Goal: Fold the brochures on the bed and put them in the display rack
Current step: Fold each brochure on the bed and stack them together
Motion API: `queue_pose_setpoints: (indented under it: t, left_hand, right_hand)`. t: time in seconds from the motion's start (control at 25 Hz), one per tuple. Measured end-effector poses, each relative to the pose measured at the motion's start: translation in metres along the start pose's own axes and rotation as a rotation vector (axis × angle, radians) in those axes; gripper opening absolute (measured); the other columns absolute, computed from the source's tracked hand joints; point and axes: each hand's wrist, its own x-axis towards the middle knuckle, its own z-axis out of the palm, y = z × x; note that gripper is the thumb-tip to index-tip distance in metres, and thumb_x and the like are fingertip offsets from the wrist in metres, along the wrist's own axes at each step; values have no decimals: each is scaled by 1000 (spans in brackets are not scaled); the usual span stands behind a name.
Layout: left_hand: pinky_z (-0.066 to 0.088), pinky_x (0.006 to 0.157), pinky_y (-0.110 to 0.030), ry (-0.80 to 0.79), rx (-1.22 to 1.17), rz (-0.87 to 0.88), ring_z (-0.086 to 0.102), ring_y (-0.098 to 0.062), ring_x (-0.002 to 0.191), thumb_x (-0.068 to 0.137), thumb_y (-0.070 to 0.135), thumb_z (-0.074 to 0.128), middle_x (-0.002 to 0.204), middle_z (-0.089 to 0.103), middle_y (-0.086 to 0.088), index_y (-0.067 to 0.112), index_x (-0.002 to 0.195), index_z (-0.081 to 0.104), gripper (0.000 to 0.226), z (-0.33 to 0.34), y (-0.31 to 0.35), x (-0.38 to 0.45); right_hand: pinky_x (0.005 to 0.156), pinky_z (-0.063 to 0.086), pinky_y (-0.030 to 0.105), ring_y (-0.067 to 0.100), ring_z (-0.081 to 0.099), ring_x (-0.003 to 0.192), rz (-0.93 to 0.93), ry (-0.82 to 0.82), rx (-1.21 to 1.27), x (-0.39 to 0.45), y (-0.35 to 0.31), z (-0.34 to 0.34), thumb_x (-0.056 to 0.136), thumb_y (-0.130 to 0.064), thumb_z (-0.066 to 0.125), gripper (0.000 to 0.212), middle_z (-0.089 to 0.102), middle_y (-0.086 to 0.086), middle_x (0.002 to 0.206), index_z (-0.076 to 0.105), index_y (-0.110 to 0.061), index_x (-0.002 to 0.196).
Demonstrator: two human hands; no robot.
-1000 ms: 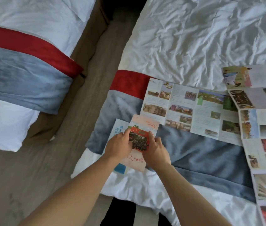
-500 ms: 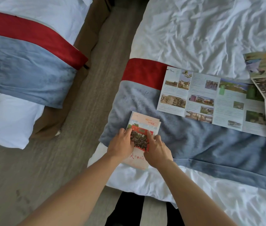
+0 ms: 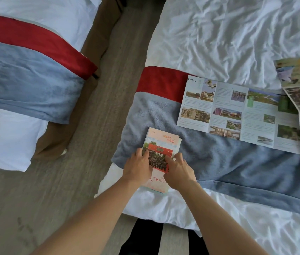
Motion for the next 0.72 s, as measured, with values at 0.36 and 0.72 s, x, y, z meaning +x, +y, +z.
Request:
queue_pose_setpoints:
  t: [0.36, 0.72]
  left_hand:
    - [51, 82, -38, 98, -65, 38, 56, -23, 100, 91, 28, 55, 125, 48, -3, 18, 117, 51, 28, -25, 22, 18]
    - [47, 92, -43, 47, -149, 28, 51, -28, 119, 93, 34, 53, 130, 52, -6, 16, 128, 52, 39, -79, 121, 77]
  right_hand:
    - [85, 52, 40, 25, 53, 106, 9, 53, 90, -1, 20, -33, 90, -26, 59, 41, 44, 6, 123, 48, -24, 129]
    - [96, 46, 42, 27, 47, 126, 60, 156, 103, -2, 108, -131, 93, -26, 56, 49, 44, 4, 140, 44, -21, 139]
